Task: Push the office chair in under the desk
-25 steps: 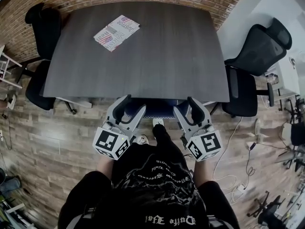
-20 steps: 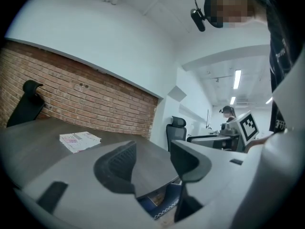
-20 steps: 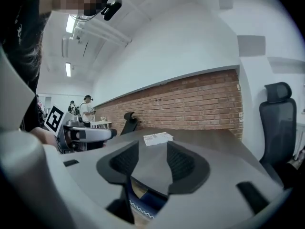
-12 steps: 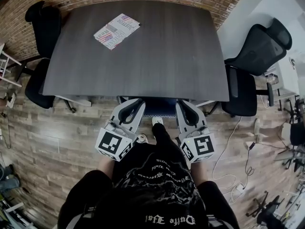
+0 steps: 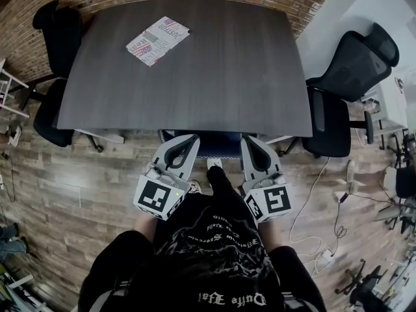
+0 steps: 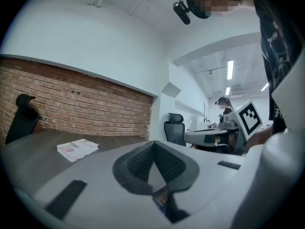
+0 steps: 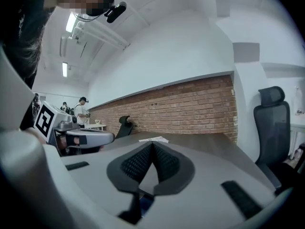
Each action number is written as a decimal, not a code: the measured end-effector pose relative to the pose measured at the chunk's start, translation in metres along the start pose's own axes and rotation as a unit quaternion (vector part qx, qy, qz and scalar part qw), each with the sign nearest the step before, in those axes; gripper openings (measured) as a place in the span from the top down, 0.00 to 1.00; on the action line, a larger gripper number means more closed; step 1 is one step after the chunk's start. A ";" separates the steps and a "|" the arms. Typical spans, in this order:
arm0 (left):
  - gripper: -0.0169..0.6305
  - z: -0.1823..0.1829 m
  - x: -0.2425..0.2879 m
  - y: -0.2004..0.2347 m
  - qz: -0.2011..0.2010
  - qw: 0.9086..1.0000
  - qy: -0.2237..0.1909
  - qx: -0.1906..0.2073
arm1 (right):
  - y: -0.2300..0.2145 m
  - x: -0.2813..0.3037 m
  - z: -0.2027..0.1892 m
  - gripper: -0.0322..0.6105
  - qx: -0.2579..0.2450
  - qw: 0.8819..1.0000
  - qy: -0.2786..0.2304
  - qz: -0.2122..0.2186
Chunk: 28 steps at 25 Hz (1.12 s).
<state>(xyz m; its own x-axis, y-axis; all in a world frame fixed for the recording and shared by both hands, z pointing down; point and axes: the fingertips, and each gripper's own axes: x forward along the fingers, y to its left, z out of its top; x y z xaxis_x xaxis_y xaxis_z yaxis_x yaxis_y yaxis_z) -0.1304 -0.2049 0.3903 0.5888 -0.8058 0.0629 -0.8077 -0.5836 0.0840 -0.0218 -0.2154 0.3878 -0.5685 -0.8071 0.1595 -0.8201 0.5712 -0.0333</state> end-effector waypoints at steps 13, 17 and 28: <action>0.96 -0.006 0.001 0.007 0.018 1.000 0.010 -0.005 | 0.004 0.001 -0.003 0.95 -0.012 1.000 0.001 0.007; 0.96 -0.004 0.000 0.006 0.013 1.000 0.007 -0.002 | 0.006 0.001 -0.003 0.95 -0.018 1.000 0.002 0.006; 0.96 -0.005 -0.001 0.001 0.009 1.000 0.007 -0.001 | 0.006 -0.003 -0.007 0.95 -0.023 1.000 0.005 0.001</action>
